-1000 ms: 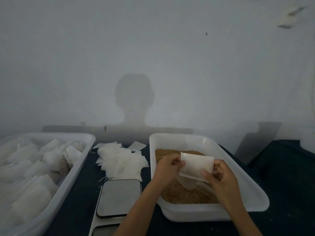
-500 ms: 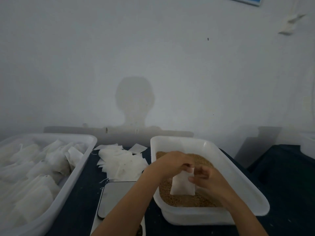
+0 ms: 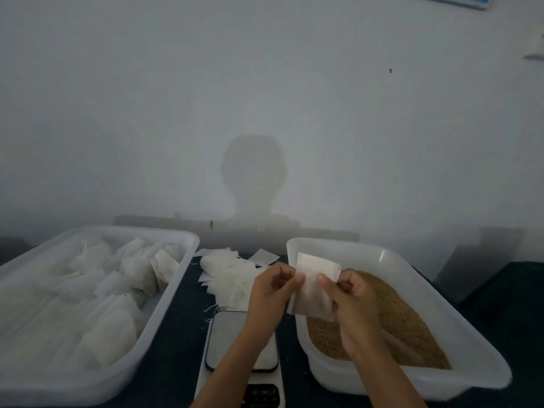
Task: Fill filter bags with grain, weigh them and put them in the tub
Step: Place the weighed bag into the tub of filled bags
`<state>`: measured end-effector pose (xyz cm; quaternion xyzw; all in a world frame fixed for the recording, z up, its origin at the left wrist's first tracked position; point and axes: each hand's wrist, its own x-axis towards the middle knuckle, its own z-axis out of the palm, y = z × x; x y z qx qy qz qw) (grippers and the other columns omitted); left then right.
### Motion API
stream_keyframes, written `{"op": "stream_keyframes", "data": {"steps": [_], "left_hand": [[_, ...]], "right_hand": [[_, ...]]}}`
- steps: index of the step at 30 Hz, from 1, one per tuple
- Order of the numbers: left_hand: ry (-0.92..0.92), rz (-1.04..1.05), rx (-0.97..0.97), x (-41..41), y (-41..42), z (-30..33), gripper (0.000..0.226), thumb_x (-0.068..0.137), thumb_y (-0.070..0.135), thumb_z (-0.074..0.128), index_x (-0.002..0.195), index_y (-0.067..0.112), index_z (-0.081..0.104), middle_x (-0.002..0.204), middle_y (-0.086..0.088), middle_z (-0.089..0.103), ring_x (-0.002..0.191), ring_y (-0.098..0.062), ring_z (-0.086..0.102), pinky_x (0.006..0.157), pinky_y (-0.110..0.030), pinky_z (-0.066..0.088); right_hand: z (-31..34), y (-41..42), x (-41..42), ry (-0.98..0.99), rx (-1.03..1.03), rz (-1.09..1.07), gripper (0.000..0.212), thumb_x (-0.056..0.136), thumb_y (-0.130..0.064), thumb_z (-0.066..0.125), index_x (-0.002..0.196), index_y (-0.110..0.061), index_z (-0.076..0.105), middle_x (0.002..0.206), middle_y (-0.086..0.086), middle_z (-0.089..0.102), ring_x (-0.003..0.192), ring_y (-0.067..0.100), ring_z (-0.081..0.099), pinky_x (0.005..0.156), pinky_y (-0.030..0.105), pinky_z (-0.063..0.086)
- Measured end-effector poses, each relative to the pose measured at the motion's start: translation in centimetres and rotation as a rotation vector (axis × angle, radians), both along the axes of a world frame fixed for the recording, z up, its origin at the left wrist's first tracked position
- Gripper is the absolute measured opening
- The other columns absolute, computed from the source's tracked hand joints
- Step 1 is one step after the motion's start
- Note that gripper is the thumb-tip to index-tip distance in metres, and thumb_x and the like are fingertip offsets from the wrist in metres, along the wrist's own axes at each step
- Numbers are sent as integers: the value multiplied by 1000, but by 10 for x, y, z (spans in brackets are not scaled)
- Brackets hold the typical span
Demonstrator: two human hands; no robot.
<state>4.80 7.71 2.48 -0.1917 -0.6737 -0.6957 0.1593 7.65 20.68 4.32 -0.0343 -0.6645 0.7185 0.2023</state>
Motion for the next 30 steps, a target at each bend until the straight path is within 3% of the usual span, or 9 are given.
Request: {"op": "stream_keyframes", "data": {"steps": [4,7,10,14,16,20,22,27,30], "left_hand": [[80,158,28,10,-38,0,23,88,3,59,68,13,58,65,12,59,64,-1,54,60,-11,42],[108,223,-48,14,-67,-7,22,88,3,59,67,12,57,65,11,58,65,-5,53,61,-14,42],[-17,164,-11,12,-89,-19,24,89,3,57,66,8,53,62,5,54,63,-9,50,61,-20,40],[-197,190,-43,5,-98,-44,24,89,4,58,67,4,50,64,-4,50,64,-17,50,60,-29,45],[-255,218,-114,3,-96,-56,22,89,8,60,69,4,52,65,-4,53,65,-16,55,62,-28,50],[-327,262,-193,-3,-90,-70,20,88,13,63,71,9,54,63,0,56,49,2,54,49,-12,44],[-327,306,-231,-5,-88,-75,18,87,14,64,72,14,55,71,-1,59,60,-4,58,53,-12,45],[-163,452,-448,-11,-95,-85,5,84,8,67,80,11,65,97,-5,61,94,-15,54,76,-15,44],[-172,511,-494,-16,-102,-92,6,88,13,62,91,10,66,103,-3,61,102,-16,49,82,-19,35]], "right_hand": [[-6,-44,-3,-6,-26,108,13,80,-10,71,85,-19,64,75,-4,70,74,12,66,64,30,56],[-16,-68,-6,-20,94,143,15,78,-13,74,85,-21,62,79,-1,69,75,13,65,66,28,54],[-29,-84,-9,11,180,139,9,81,-10,71,86,-11,64,81,6,68,73,17,64,61,23,51],[-55,-93,-19,39,285,56,24,87,-11,64,85,13,60,82,28,63,79,42,57,67,42,47],[-64,-94,-23,33,331,23,20,87,-9,63,83,10,60,80,25,63,79,40,58,68,40,46],[-77,-89,-32,78,501,-2,16,89,-12,61,76,-3,56,73,13,58,69,25,54,63,28,41],[-82,-87,-36,116,592,-14,18,89,-13,61,74,-9,52,71,7,54,67,18,51,62,23,39],[-94,-77,-44,125,761,43,22,90,-12,61,71,-14,48,76,3,51,73,18,50,70,32,40],[-102,-67,-43,77,699,91,8,92,-13,57,98,-11,62,100,1,59,95,11,54,88,26,43]]}}
